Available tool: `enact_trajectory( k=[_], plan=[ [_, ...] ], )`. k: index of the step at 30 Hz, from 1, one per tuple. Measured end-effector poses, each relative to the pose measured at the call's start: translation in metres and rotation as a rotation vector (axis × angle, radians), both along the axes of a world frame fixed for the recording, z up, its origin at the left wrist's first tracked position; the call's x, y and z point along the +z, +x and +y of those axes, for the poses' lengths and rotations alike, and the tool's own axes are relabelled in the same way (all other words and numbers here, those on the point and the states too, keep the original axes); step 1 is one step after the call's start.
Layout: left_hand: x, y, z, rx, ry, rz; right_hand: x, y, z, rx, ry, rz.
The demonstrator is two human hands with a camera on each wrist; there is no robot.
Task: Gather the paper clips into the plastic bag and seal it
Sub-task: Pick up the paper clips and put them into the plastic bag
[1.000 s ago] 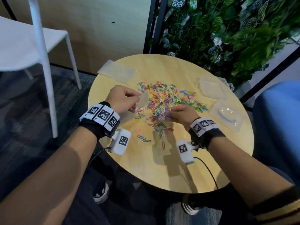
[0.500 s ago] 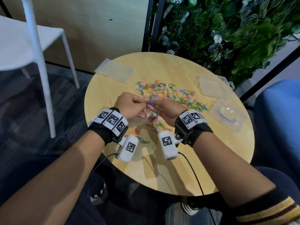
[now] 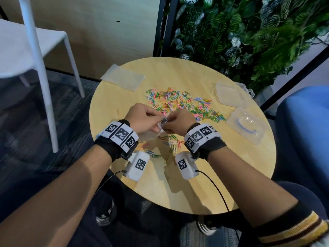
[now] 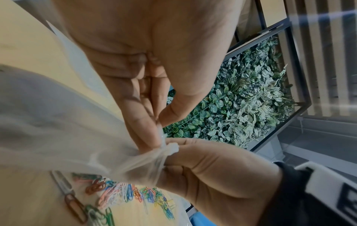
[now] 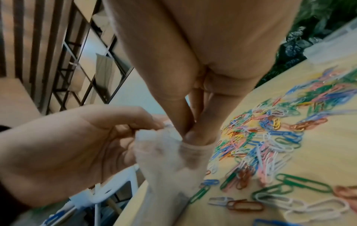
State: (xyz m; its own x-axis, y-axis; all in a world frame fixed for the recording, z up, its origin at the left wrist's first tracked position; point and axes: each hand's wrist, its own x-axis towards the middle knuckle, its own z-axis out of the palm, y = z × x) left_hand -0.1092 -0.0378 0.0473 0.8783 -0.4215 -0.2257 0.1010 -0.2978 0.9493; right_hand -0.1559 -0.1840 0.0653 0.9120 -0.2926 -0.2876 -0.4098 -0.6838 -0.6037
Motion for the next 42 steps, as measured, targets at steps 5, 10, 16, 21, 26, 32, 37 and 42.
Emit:
enact_trajectory(
  k=[5, 10, 16, 21, 26, 32, 37, 42],
  plan=[
    [-0.001, -0.002, 0.000, -0.024, -0.003, 0.006, 0.001, 0.000, 0.001, 0.065, -0.106, 0.000],
    [0.000, 0.001, 0.001, -0.021, 0.004, -0.035, -0.001, 0.006, 0.007, 0.048, -0.108, 0.043],
    [0.007, 0.003, 0.013, -0.014, 0.011, -0.083, 0.002, 0.001, 0.012, 0.215, -0.268, -0.165],
    [0.012, 0.015, 0.025, 0.117, 0.118, -0.248, 0.010, -0.008, 0.007, 0.064, 0.178, -0.454],
    [0.020, 0.034, 0.048, 0.225, 0.161, -0.319, -0.030, -0.028, 0.031, 0.424, -0.109, -0.275],
    [0.020, 0.031, 0.050, 0.217, 0.131, -0.292, -0.084, -0.058, 0.054, 0.948, -0.634, 0.004],
    [0.020, 0.029, 0.048, 0.192, 0.106, -0.257, -0.081, -0.079, 0.014, 0.981, -0.817, 0.004],
    [0.026, 0.023, 0.043, 0.144, 0.104, -0.258, -0.076, -0.061, -0.035, 0.792, -0.898, 0.109]
  ],
)
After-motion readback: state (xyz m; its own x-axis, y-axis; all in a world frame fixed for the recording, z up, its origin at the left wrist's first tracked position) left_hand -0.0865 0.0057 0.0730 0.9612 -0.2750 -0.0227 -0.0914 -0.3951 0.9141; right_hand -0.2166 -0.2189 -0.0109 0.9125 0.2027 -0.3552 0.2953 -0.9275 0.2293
